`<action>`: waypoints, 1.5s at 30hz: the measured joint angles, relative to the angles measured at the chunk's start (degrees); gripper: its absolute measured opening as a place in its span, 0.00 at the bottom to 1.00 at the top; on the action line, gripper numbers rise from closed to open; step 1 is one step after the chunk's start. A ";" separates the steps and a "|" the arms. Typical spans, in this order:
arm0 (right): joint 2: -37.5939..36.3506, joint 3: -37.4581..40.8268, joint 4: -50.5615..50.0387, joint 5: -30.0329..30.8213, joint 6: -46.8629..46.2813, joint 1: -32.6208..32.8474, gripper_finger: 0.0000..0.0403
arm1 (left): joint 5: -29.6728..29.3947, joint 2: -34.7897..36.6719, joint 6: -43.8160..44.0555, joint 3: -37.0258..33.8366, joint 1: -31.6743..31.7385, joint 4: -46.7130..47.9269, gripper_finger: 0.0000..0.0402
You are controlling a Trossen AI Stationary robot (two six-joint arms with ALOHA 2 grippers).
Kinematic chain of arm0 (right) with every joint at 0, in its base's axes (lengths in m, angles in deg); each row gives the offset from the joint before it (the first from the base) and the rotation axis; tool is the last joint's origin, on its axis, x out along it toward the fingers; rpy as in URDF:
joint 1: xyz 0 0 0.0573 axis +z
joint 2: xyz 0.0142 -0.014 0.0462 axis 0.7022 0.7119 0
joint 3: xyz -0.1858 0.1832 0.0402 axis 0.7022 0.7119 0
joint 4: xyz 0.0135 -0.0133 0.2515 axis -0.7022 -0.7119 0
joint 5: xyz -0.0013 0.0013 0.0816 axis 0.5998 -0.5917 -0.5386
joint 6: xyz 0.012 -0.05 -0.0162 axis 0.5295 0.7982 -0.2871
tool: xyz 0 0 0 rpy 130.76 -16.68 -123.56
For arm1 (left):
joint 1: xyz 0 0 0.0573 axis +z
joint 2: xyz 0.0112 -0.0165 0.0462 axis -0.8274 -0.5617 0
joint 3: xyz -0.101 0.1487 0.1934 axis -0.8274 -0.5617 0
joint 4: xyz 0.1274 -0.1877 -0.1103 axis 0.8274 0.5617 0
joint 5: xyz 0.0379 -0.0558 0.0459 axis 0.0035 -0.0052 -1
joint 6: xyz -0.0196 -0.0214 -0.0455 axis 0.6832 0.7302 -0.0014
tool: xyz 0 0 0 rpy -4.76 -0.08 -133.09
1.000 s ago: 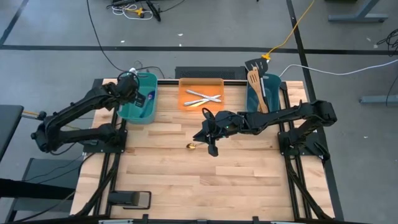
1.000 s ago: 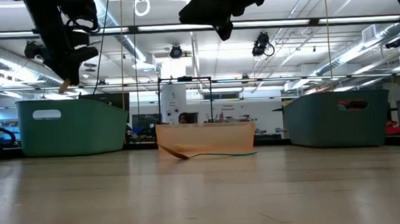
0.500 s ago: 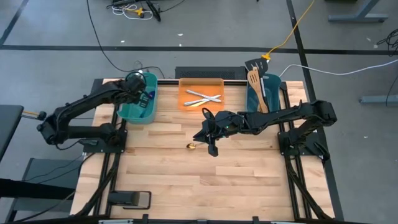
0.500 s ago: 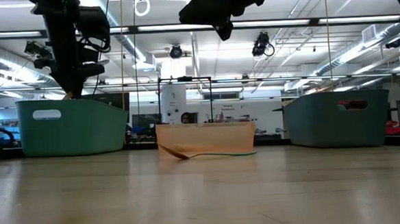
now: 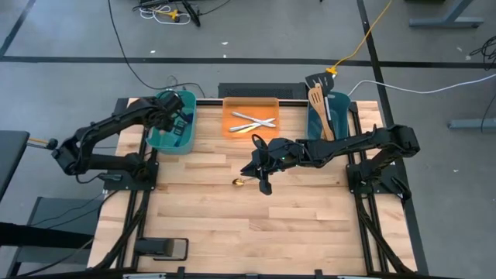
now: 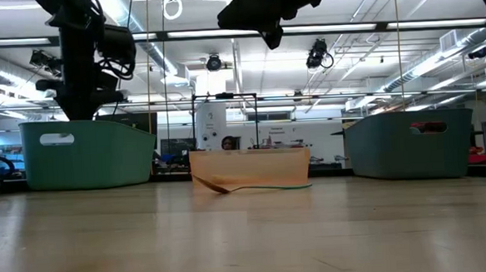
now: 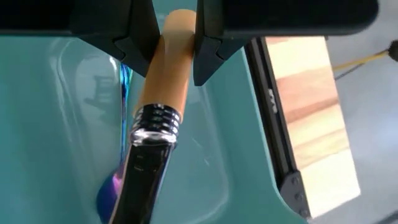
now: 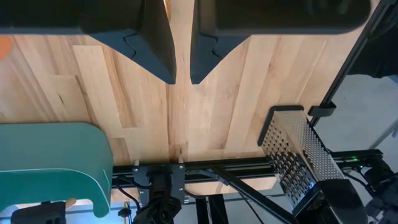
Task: Pick & Place Kitchen Items
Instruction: Put the orange spoon into the green bin, then put the green spoon into the green bin
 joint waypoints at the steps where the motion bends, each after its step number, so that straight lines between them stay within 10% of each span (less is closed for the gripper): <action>1: 0.00 0.00 0.00 0.00 0.01 0.00 0.15 | 0.69 -0.03 -0.01 0.00 0.27 0.30 0.17; 34: 0.00 0.00 -0.04 0.00 0.00 -0.02 0.15 | 3.97 -0.03 1.85 0.00 1.14 1.50 0.26; 45: 0.00 0.00 -0.06 0.00 0.01 -0.02 0.15 | 3.83 -0.03 0.36 0.00 1.12 -0.91 0.11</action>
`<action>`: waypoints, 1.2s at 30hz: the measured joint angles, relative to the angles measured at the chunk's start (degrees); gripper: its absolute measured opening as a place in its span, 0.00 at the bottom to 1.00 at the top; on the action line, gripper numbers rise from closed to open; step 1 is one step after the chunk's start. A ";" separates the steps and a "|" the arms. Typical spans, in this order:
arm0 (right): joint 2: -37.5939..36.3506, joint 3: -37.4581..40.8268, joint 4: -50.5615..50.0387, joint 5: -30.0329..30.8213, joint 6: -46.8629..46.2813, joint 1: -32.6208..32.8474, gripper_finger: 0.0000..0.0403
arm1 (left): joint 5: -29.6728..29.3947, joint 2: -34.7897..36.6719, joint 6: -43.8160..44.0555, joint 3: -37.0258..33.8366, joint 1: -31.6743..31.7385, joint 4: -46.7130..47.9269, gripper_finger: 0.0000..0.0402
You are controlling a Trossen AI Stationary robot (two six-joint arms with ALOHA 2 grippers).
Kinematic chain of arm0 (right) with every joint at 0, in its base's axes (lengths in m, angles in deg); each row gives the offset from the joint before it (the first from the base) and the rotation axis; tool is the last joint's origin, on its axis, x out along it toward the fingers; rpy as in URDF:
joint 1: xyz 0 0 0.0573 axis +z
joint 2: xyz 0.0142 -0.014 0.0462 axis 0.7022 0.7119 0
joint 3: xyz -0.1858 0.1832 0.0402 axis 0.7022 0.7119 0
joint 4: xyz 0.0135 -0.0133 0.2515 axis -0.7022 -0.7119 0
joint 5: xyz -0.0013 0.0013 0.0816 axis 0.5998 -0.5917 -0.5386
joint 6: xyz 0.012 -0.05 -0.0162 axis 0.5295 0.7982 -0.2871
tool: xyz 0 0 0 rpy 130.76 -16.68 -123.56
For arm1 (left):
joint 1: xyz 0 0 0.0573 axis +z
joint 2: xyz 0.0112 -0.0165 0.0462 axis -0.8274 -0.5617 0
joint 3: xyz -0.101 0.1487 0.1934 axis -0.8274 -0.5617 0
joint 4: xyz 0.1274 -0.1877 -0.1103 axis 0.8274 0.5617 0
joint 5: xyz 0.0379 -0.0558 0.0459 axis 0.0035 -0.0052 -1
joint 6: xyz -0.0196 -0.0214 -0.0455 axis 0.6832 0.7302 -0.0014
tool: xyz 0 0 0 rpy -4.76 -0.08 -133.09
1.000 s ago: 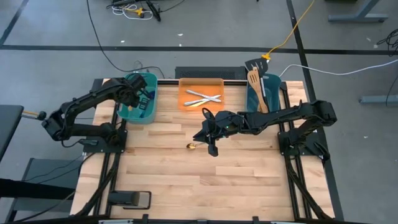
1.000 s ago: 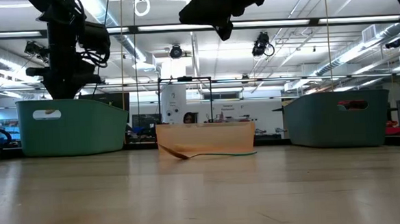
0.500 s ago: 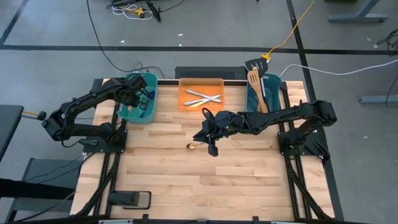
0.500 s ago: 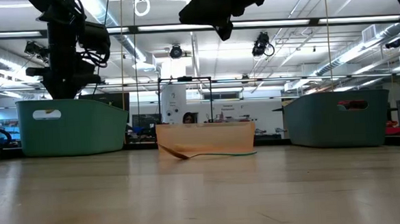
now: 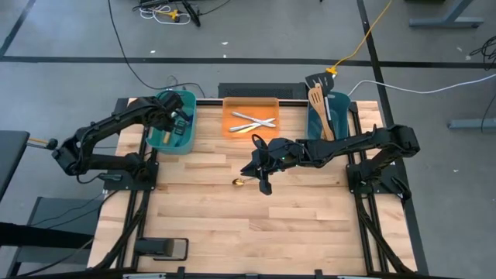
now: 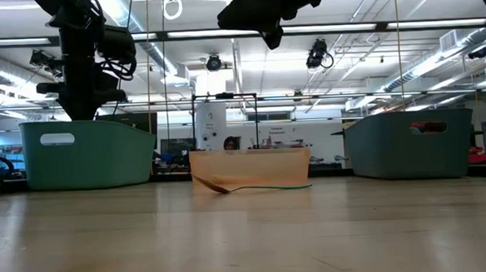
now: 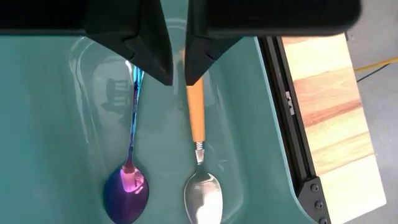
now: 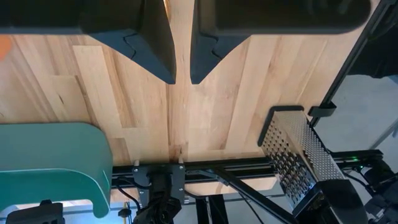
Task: Pick & Place Kitchen Items
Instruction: Put the green spoon into the green bin
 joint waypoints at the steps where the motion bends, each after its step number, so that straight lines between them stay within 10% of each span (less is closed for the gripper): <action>1: 0.00 0.00 -0.01 0.00 0.00 0.01 0.15 | -0.01 0.00 0.00 0.00 0.00 -0.06 0.10; 36: 15.79 -8.65 -21.73 6.60 7.43 0.22 0.24 | 0.18 0.04 -2.05 0.00 -1.09 -2.25 0.10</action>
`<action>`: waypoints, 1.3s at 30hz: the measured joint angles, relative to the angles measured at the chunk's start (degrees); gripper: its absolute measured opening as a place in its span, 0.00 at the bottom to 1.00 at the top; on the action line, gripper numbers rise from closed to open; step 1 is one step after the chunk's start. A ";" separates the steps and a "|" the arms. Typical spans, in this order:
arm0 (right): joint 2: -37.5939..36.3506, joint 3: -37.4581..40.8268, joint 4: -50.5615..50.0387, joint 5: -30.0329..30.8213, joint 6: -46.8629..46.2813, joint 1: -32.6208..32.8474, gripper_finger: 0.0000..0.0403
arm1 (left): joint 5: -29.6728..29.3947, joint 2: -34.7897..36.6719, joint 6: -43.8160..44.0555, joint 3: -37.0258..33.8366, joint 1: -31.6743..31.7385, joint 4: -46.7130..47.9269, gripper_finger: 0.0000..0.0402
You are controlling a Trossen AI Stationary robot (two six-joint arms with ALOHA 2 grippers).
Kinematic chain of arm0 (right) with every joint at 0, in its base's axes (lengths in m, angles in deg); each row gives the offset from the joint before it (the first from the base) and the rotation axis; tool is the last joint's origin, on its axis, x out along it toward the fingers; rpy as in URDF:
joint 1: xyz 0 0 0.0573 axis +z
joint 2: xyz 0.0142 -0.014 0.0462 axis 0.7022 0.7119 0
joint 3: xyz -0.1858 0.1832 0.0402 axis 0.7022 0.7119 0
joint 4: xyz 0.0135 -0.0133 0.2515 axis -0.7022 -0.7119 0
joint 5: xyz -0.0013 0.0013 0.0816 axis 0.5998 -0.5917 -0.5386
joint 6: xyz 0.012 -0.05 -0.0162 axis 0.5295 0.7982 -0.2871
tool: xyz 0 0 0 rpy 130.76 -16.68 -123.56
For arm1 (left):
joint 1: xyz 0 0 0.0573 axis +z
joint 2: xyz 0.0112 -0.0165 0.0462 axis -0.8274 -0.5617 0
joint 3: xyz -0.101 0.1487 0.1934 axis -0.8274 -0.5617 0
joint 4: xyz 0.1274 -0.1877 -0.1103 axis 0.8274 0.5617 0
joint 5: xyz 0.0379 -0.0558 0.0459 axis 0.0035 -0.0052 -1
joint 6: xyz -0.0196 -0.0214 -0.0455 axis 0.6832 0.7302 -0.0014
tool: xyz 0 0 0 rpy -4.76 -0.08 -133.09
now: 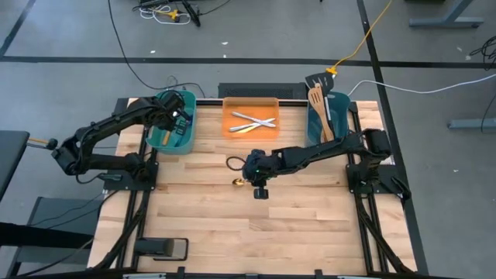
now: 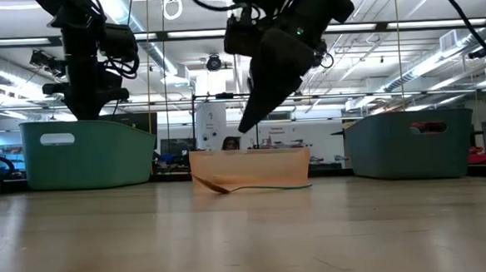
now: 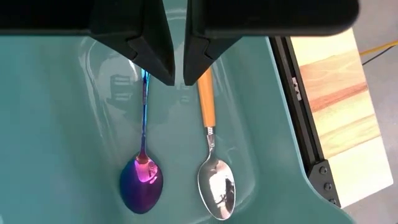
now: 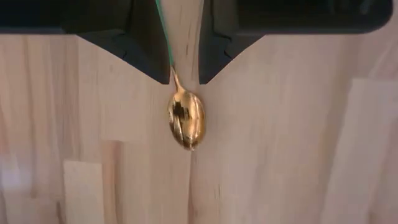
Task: Pick & Place Kitchen Items
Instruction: Put the green spoon into the green bin
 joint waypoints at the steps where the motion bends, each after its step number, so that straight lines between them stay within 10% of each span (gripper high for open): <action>1: 0.84 -0.94 -0.99 0.30 0.20 0.00 0.24 | -0.02 0.00 0.00 -0.01 0.00 0.02 0.10; 11: 8.93 -12.41 -16.81 6.40 3.62 2.92 0.24 | -0.02 0.00 0.00 -0.02 -0.48 0.00 0.10; 39: 11.92 -13.70 -15.91 3.39 5.24 -1.22 0.24 | -0.20 0.00 0.00 -0.02 -0.96 -0.36 0.10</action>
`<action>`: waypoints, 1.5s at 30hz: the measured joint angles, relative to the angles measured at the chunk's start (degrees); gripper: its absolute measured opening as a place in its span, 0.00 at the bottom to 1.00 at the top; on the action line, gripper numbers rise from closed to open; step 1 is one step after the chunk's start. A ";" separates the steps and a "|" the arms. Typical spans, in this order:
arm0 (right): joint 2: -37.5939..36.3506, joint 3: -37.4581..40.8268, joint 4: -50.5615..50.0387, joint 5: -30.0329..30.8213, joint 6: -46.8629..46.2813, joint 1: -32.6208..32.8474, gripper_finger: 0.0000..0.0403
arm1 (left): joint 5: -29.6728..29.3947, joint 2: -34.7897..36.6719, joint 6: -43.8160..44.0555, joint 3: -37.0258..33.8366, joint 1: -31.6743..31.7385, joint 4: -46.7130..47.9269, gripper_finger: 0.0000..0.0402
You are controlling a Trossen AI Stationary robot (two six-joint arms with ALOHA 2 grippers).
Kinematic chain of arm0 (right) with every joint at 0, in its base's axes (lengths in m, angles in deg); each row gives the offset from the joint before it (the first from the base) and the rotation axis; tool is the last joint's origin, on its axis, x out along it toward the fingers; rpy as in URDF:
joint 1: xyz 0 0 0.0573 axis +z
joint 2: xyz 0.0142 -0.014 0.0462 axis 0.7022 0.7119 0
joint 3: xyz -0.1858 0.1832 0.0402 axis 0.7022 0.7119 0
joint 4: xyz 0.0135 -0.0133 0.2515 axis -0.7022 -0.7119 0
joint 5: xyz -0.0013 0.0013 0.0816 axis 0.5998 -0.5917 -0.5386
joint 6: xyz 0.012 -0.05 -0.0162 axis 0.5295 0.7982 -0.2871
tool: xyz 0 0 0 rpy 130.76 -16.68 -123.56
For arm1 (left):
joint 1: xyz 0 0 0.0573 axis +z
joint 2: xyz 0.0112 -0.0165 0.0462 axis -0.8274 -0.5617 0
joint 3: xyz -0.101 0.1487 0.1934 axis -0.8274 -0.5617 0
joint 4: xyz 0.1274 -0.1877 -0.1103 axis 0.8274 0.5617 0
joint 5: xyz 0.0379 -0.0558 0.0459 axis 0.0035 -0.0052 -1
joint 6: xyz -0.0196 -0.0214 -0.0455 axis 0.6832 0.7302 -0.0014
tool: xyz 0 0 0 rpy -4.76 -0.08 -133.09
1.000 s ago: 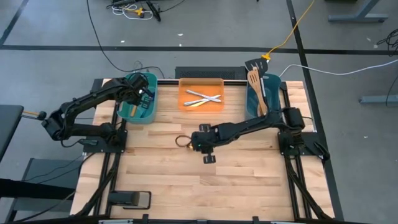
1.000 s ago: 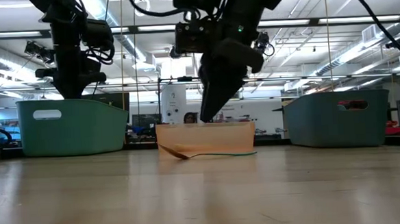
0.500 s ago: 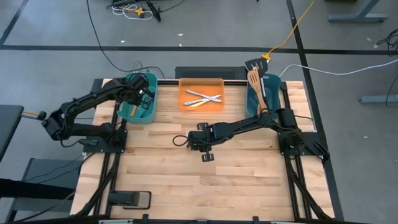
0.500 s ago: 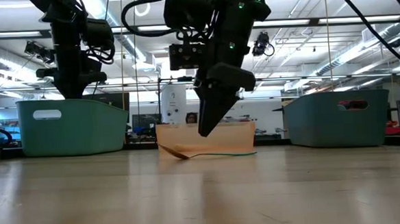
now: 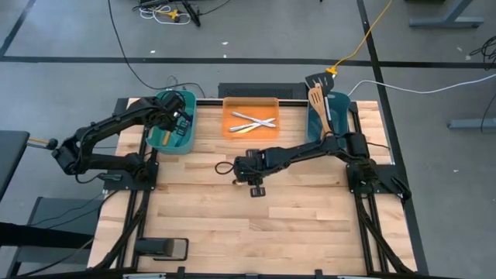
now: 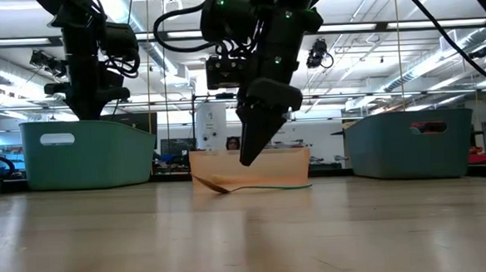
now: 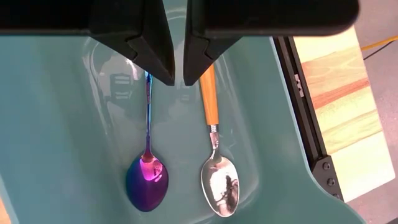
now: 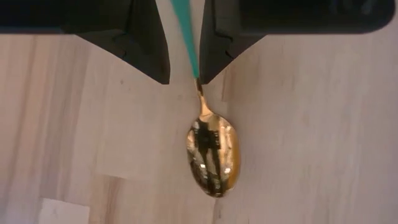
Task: Pick & Place Kitchen Items
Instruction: Put the green spoon into the green bin
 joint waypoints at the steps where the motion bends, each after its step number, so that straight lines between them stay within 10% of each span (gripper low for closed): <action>1: 0.00 0.00 0.00 0.00 -0.12 -0.15 0.24 | 0.00 0.00 0.00 0.00 0.00 -0.01 0.10; 45: 0.09 8.12 10.77 -3.35 -0.69 -1.59 0.24 | -0.02 -0.01 -0.01 0.00 0.00 -0.76 0.10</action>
